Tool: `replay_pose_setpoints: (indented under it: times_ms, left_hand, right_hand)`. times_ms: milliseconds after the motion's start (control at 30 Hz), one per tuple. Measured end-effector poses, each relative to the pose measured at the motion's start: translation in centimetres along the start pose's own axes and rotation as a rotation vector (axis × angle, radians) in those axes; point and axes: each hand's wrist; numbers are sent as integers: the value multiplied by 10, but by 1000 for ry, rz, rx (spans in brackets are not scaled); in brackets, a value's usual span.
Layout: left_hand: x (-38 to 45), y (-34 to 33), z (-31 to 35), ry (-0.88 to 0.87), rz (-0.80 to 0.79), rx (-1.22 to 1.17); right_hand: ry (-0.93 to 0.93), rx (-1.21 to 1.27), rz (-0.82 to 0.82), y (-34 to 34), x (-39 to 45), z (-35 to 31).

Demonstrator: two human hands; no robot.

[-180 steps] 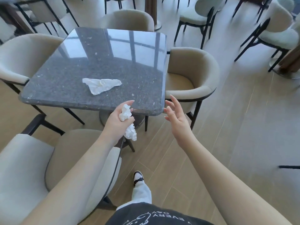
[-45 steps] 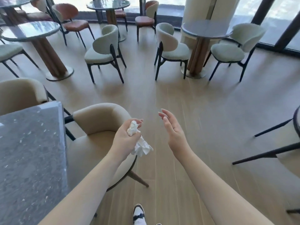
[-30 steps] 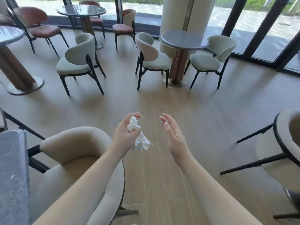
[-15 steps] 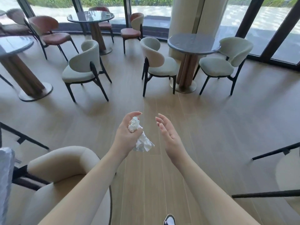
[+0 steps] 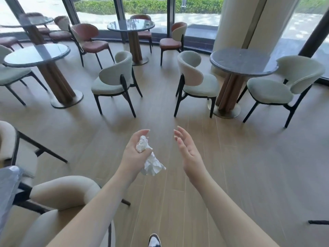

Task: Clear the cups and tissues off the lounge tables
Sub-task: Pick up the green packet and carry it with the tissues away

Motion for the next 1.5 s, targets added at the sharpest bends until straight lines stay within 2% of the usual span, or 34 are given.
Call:
replay_pose_setpoints:
  times_ms: [200, 400, 533, 900, 1200, 1500]
  left_hand:
    - [78, 14, -8, -11, 33, -103]
    - [173, 53, -10, 34, 87, -104]
    - [235, 60, -2, 35, 40, -71]
    - [373, 24, -11, 62, 9, -51]
    - [526, -45, -5, 47, 50, 20]
    - [645, -37, 11, 8, 122, 133]
  right_hand:
    - [-25, -86, -71, -18, 82, 13]
    - [-80, -94, -35, -42, 185, 12]
    - [-71, -83, -33, -55, 239, 5]
    - [-66, -87, -30, -32, 376, 20]
    - [-72, -31, -37, 32, 545, 28]
    - [-66, -33, -139, 29, 674, 26]
Point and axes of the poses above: each hand's wrist, its own x-axis towards the middle knuckle, its own y-axis out of the back of the hand, z = x × y, and after that the axes turned 13 degrees about -x, right-handed
